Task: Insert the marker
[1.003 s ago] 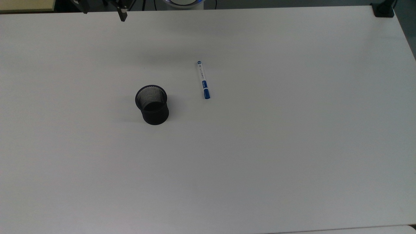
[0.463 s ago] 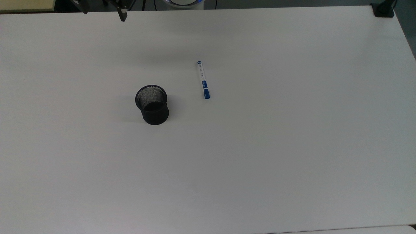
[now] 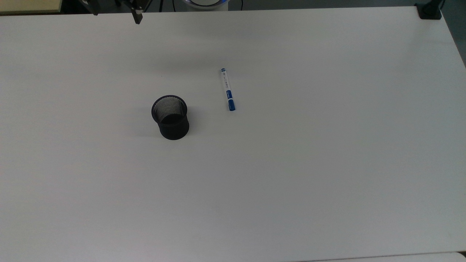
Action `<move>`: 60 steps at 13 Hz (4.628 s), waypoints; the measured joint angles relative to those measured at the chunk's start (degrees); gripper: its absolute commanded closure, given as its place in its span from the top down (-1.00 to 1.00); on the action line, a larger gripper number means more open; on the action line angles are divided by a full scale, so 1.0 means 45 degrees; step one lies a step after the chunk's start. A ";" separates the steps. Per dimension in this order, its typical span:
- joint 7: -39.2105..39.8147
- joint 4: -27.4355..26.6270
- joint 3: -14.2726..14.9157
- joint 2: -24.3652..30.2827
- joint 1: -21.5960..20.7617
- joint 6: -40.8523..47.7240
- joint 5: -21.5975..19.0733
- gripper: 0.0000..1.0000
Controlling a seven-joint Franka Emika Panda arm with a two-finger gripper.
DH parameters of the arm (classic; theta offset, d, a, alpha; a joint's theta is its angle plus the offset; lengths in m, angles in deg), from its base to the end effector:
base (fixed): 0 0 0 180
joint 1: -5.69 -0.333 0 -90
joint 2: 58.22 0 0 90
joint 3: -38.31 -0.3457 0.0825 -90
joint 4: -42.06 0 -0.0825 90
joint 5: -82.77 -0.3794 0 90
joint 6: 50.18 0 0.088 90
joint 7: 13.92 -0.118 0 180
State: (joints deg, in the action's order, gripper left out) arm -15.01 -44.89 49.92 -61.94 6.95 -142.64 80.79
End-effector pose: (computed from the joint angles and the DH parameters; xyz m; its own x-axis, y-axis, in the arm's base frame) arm 0.5637 -0.1204 0.6362 0.9698 -0.2417 0.0321 -0.2411 -0.9702 -0.0221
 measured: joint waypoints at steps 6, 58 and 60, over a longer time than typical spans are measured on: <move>0.0000 0.0001 0.0000 0.0001 0.0000 0.0609 -0.0001 1.00; -0.0594 -0.2825 -0.0310 -0.4235 -0.4127 -0.3522 -0.0889 0.84; -0.0976 -0.2888 -0.0309 -0.4620 -0.4372 -0.3976 -0.0629 0.72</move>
State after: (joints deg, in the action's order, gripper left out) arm -19.40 -57.89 48.53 -82.73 -12.72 -160.53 77.96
